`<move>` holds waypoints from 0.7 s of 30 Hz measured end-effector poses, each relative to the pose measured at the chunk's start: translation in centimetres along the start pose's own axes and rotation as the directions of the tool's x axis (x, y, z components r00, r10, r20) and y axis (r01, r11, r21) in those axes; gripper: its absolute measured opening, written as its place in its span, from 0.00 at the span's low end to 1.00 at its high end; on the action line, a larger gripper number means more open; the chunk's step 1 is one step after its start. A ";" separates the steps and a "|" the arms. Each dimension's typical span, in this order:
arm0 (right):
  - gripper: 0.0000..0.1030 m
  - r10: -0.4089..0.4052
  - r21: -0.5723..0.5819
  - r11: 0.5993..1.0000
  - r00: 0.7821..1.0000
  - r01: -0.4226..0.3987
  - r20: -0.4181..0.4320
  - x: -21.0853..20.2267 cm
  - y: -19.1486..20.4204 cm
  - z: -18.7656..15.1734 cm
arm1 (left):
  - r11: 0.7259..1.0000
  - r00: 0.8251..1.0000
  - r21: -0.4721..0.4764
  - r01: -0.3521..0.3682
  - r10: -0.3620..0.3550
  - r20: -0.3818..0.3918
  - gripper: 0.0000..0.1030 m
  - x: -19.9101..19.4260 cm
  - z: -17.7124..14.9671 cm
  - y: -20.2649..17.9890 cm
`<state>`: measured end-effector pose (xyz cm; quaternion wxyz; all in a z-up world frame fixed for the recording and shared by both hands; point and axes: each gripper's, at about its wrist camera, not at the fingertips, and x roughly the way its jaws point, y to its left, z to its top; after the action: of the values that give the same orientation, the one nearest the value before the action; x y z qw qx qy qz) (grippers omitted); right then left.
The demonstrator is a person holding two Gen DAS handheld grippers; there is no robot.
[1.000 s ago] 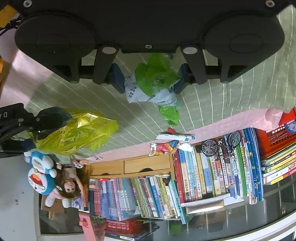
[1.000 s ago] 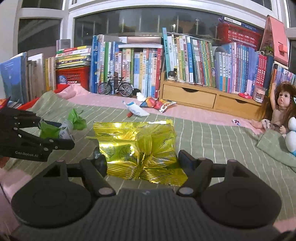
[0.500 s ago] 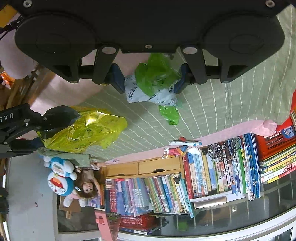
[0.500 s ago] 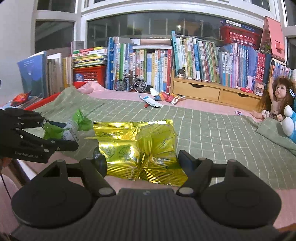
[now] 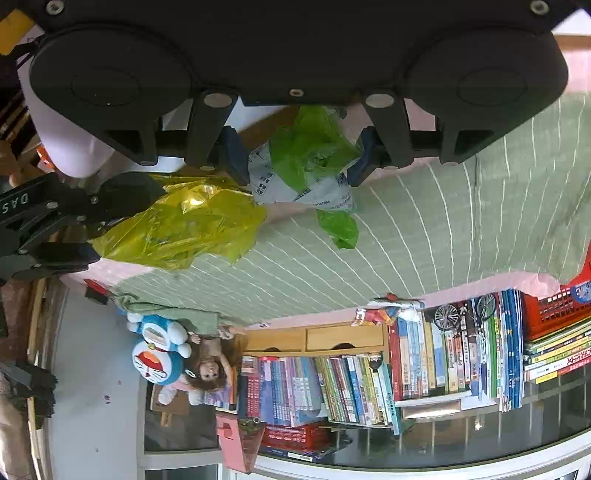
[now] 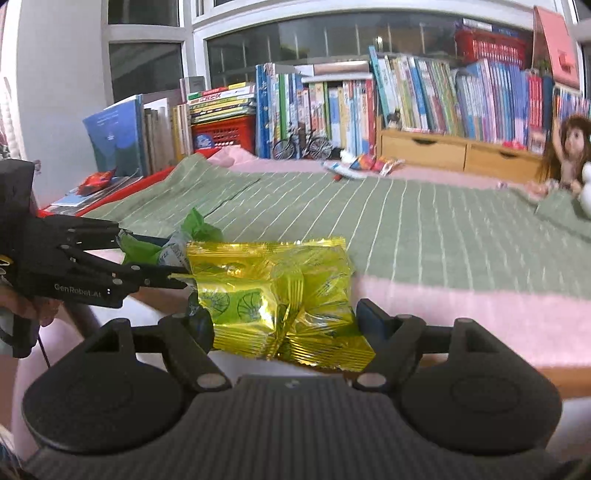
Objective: Collect trash
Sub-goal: 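Carry the green plastic bag and yellow-green foil bag off the bed over the bin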
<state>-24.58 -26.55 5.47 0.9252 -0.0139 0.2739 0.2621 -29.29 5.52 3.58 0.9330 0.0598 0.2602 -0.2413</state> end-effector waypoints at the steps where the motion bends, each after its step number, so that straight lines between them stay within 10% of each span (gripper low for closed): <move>1: 0.76 0.001 -0.001 1.000 1.000 -0.001 -0.001 -0.2 0.2 -0.3 | 1.000 1.000 0.000 0.000 0.000 -0.001 0.53 -0.4 -0.3 -0.2; 21: 0.76 0.016 0.037 0.999 0.996 -0.013 -0.085 -2.8 2.7 -6.7 | 0.996 0.979 -0.065 0.060 -0.071 -0.189 0.53 -1.1 -8.7 -3.2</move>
<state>-31.29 -26.73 1.52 0.9109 -0.0063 0.3180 0.2629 -35.60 5.18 -3.27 0.8966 0.0467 0.3574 -0.2571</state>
